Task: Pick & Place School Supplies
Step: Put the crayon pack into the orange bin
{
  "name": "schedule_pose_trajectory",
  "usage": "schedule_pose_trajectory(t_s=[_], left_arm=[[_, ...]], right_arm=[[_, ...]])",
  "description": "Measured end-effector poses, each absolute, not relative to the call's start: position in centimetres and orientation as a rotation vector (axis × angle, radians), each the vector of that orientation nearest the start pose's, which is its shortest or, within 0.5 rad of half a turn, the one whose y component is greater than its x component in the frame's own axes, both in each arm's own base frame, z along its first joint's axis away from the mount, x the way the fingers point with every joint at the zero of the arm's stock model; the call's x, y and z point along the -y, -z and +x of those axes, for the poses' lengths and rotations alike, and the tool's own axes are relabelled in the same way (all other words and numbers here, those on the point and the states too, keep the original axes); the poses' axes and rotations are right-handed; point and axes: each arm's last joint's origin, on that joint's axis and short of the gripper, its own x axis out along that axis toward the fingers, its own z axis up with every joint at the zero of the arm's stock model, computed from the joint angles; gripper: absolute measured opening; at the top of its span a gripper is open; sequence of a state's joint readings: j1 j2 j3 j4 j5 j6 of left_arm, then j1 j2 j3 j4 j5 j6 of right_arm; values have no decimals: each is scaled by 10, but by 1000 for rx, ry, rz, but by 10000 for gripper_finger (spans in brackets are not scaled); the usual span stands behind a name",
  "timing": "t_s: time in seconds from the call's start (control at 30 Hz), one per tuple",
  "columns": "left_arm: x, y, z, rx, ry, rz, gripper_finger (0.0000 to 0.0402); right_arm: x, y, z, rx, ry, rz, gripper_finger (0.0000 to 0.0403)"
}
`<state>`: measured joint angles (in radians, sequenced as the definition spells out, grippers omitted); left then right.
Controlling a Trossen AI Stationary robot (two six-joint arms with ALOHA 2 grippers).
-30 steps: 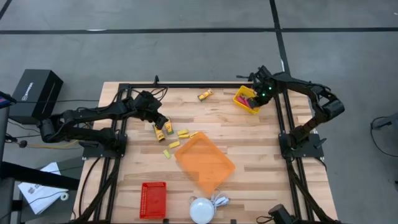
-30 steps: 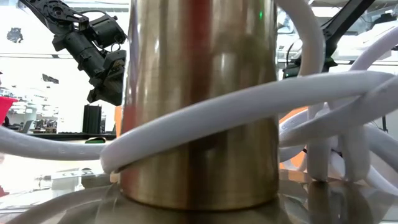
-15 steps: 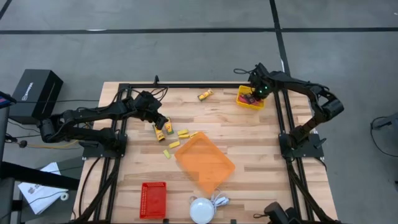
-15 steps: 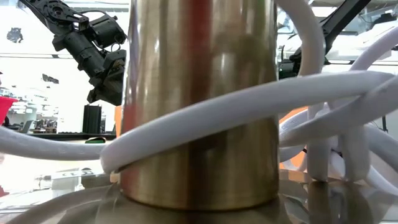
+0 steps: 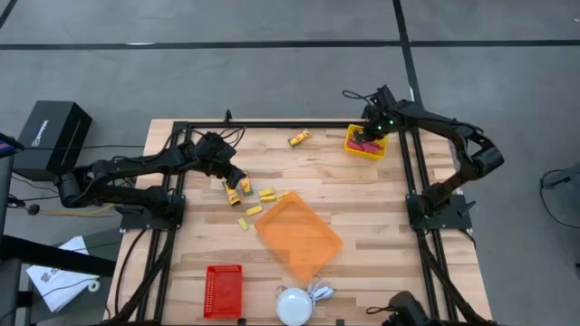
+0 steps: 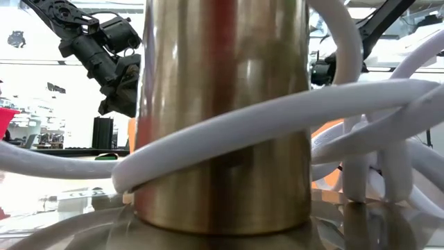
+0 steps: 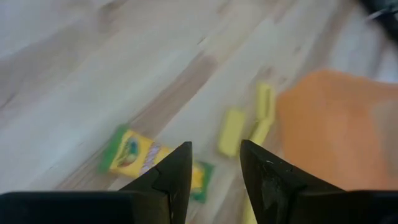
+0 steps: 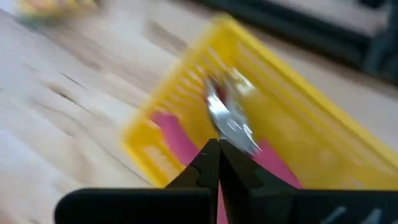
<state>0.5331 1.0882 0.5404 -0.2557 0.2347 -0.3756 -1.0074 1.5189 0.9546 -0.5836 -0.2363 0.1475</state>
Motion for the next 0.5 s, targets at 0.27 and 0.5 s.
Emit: schedule_pose_trajectory(t_s=[0.27,0.5], left_arm=[[-103,-218,197,-400,-263,-656,131],[-111,-217,204,-508,-340,-615,131]], right_arm=[[227,-260,170,-565,611,806,0],[207,-302,185,-445,457,795,0]])
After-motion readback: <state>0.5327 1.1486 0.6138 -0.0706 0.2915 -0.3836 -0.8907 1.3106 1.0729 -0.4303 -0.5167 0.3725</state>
